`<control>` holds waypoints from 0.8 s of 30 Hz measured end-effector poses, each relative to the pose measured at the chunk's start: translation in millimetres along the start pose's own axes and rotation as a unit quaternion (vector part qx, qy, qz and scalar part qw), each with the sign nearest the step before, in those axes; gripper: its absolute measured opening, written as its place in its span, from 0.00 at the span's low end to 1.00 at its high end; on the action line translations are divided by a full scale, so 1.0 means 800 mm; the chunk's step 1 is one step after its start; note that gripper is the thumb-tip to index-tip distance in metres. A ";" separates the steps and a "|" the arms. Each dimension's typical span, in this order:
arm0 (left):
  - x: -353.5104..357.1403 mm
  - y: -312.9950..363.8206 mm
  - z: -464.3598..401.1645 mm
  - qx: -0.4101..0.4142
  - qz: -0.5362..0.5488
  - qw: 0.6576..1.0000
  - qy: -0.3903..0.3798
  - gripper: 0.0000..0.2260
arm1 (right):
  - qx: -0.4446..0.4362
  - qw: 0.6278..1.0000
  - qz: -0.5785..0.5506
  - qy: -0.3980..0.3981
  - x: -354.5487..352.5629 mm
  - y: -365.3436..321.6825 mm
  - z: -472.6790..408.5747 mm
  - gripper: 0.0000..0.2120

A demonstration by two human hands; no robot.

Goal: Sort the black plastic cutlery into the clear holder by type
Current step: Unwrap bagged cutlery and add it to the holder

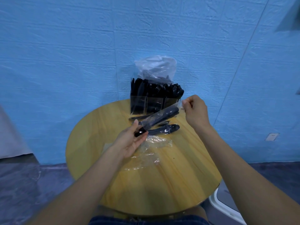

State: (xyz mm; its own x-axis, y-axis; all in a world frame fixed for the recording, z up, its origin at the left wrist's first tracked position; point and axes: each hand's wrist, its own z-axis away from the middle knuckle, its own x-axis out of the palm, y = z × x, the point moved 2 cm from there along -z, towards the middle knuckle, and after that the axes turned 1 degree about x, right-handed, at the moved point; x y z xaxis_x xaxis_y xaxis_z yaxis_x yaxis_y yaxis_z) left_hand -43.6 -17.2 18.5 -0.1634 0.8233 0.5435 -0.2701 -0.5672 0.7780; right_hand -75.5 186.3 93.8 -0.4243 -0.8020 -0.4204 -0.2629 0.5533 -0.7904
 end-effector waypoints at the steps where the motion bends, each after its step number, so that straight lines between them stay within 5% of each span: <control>1: 0.000 0.001 0.001 0.003 -0.005 1.000 -0.007 0.13 | -0.001 1.000 0.016 0.003 0.000 0.002 -0.001 0.07; 7: 0.002 0.006 0.007 0.045 -0.061 0.997 -0.024 0.02 | 0.035 0.999 0.025 0.009 0.002 0.018 -0.003 0.06; 12: 0.001 0.011 0.002 0.081 -0.119 0.989 0.015 0.06 | 0.082 0.996 -0.005 0.046 0.000 0.031 -0.001 0.11; 20: -0.013 0.016 -0.005 0.114 -0.169 0.977 0.059 0.04 | 0.144 0.979 -0.047 0.139 -0.017 0.048 0.004 0.04; 24: -0.033 0.031 -0.006 0.147 -0.100 0.977 0.120 0.05 | 0.182 0.971 -0.034 0.152 -0.029 0.067 0.005 0.04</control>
State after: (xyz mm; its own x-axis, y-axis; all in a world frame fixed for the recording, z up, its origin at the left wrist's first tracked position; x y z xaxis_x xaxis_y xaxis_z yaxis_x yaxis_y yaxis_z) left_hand -50.2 -52.8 21.9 -0.3616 0.8796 0.3090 -0.0412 -0.3461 0.9373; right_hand -76.1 233.7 59.2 -0.6668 -0.7001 -0.2555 0.0013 0.3418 -0.9398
